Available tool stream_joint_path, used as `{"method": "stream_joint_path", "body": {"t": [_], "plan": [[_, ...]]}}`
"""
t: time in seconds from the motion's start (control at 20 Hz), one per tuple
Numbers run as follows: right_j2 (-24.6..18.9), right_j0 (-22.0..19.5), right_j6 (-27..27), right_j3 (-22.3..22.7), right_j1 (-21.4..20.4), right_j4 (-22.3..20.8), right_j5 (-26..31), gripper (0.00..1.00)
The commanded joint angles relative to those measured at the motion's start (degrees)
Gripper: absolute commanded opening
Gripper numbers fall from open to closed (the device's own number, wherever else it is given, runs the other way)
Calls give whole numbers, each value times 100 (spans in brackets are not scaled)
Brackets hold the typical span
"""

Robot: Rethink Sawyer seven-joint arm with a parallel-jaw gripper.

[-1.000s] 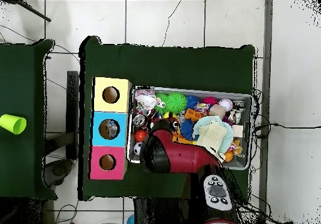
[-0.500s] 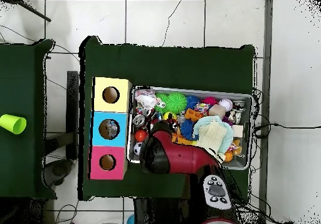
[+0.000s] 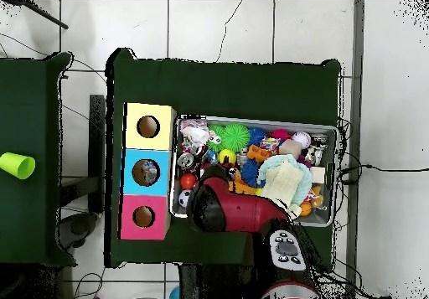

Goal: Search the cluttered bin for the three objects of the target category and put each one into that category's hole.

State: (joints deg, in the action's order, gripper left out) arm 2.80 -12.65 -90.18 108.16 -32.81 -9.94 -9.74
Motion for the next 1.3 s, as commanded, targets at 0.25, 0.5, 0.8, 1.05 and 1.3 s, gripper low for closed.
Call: {"method": "stream_joint_path", "body": {"t": [0.25, 0.5, 0.8, 1.05, 1.3], "plan": [[-505, -43, -1083, -248, 225, 310, 379, 100], [-569, -56, -1101, -180, 80, 347, 515, 100], [-633, -62, -1104, -159, -26, 430, 660, 100], [-655, 15, -1118, -209, -101, 587, 821, 100], [-602, 154, -1097, -294, -143, 767, 911, 100]]}}
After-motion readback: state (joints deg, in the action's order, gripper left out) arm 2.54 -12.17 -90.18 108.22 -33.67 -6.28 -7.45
